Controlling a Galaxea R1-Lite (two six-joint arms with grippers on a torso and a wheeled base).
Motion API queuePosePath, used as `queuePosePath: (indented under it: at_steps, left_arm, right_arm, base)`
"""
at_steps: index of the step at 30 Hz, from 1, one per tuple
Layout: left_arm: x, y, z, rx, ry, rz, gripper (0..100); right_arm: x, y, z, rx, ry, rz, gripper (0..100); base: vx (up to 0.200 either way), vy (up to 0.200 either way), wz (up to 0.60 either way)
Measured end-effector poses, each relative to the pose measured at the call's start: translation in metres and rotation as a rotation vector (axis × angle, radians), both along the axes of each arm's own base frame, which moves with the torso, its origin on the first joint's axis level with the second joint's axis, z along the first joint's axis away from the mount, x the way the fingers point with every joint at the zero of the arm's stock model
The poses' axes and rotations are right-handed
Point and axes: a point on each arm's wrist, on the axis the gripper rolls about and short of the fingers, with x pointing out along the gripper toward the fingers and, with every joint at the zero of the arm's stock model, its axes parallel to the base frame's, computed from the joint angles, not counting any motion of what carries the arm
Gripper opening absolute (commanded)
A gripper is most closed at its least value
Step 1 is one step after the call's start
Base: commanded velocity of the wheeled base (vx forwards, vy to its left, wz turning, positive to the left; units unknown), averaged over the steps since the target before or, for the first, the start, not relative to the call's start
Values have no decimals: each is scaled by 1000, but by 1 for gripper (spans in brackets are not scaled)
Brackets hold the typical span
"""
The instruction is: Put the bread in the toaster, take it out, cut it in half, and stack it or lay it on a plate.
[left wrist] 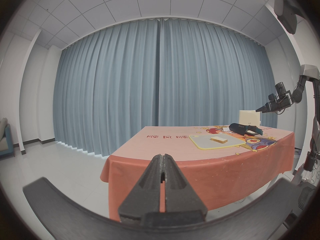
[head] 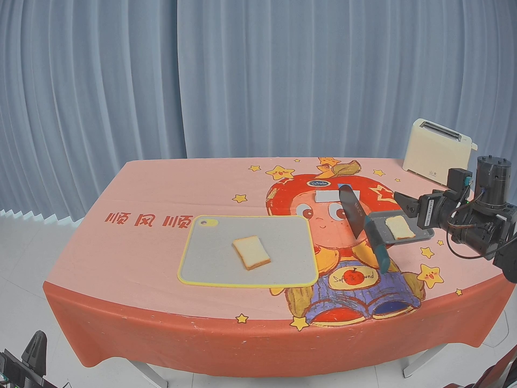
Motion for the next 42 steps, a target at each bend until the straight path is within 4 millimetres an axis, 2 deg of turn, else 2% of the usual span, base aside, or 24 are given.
queuePosePath:
  at_steps: [20,31,42]
  left_arm:
    - [0,0,0,0,1,-1,0]
    - [0,0,0,1,0,1,0]
    - [0,0,0,1,0,1,0]
  right_arm:
    - [-4,6,-5,-8,20,29,100]
    - [-6,12,-7,-8,27,53,100]
    - [-11,29,-8,-4,30,117,100]
  base:
    - [0,200,0]
    - [0,0,0]
    - [0,0,0]
